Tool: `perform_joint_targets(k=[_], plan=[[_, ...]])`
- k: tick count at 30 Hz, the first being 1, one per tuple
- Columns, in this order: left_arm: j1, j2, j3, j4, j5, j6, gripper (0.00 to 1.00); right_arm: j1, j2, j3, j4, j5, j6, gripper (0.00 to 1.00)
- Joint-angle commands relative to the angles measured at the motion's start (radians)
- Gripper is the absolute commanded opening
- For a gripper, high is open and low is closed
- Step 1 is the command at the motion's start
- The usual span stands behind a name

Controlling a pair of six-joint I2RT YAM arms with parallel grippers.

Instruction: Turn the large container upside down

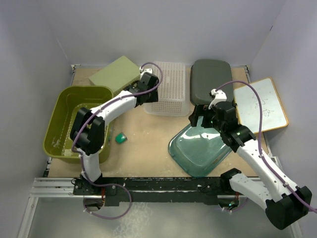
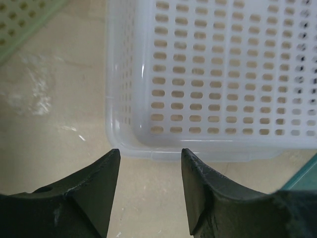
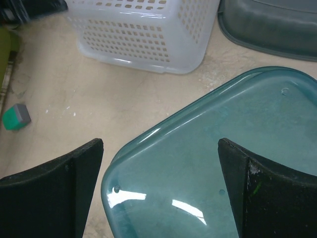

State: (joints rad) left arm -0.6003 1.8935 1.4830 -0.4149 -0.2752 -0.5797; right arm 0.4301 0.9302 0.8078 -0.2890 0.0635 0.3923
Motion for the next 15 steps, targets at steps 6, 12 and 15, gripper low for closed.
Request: perform_joint_targets(k=[6,12,15], plan=[[-0.002,-0.297,0.102,-0.255,-0.257,0.12,0.51,-0.004,-0.031,-0.002,-0.009,0.029,-0.006,1.0],[0.062,-0.475,-0.029,-0.514,-0.388,0.02,0.59,-0.004,0.012,0.0,0.019,0.007,-0.01,1.0],[0.103,-0.544,-0.12,-0.534,-0.36,-0.018,0.59,-0.004,0.026,0.002,0.037,-0.004,-0.014,1.0]])
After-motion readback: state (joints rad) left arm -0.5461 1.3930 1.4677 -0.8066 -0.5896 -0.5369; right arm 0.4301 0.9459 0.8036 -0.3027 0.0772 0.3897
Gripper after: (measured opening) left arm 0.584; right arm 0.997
